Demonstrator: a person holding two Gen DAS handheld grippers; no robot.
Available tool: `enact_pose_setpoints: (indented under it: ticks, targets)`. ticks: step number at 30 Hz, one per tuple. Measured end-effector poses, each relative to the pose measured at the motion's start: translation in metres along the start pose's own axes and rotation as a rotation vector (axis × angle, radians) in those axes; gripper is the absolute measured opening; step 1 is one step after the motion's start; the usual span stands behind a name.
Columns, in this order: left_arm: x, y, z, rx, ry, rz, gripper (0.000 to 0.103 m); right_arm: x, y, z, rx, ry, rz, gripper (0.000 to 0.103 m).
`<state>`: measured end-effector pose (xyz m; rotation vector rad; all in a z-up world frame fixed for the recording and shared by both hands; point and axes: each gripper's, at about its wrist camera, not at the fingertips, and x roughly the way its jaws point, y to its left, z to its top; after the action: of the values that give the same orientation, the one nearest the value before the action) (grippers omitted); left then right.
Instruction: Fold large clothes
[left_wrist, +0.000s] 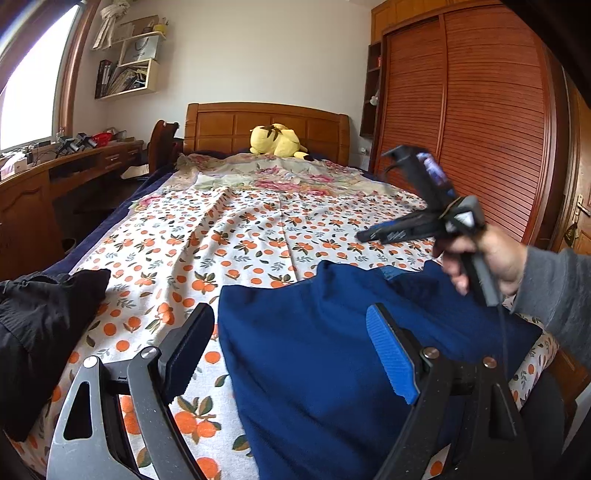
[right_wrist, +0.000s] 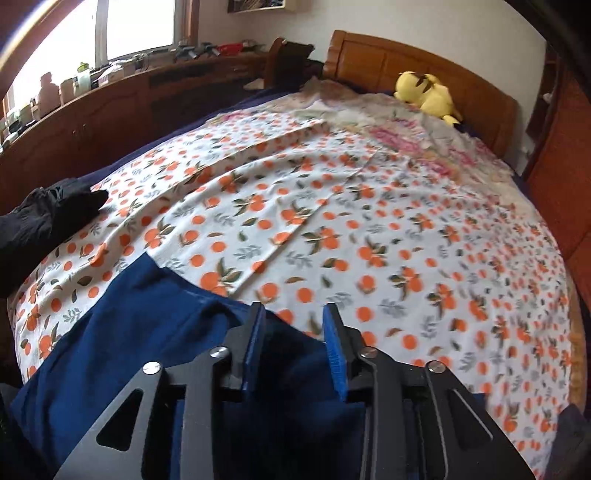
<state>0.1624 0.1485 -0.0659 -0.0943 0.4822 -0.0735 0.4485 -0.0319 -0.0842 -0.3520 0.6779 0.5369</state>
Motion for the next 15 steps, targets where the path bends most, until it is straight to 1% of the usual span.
enact_pose_setpoints:
  ticks: [1,4,9,12,15]
  targets:
    - [0.001,-0.003,0.0,0.005,0.002,-0.005,0.085,-0.007,-0.011,-0.004,0.007,-0.003,-0.02,0.037]
    - [0.007,-0.013,0.001,0.022,0.01,-0.017,0.085,-0.021,-0.04,-0.023,0.032,0.016,-0.084,0.038]
    - [0.016,-0.026,0.002,0.04,0.025,-0.036,0.085,-0.023,-0.094,-0.063,0.113,0.097,-0.187,0.038]
    - [0.021,-0.032,0.001,0.042,0.035,-0.047,0.085,-0.01,-0.122,-0.083,0.182,0.149,-0.207,0.038]
    - [0.029,-0.035,-0.002,0.04,0.059,-0.057,0.085,0.008,-0.145,-0.102,0.244,0.217,-0.203,0.038]
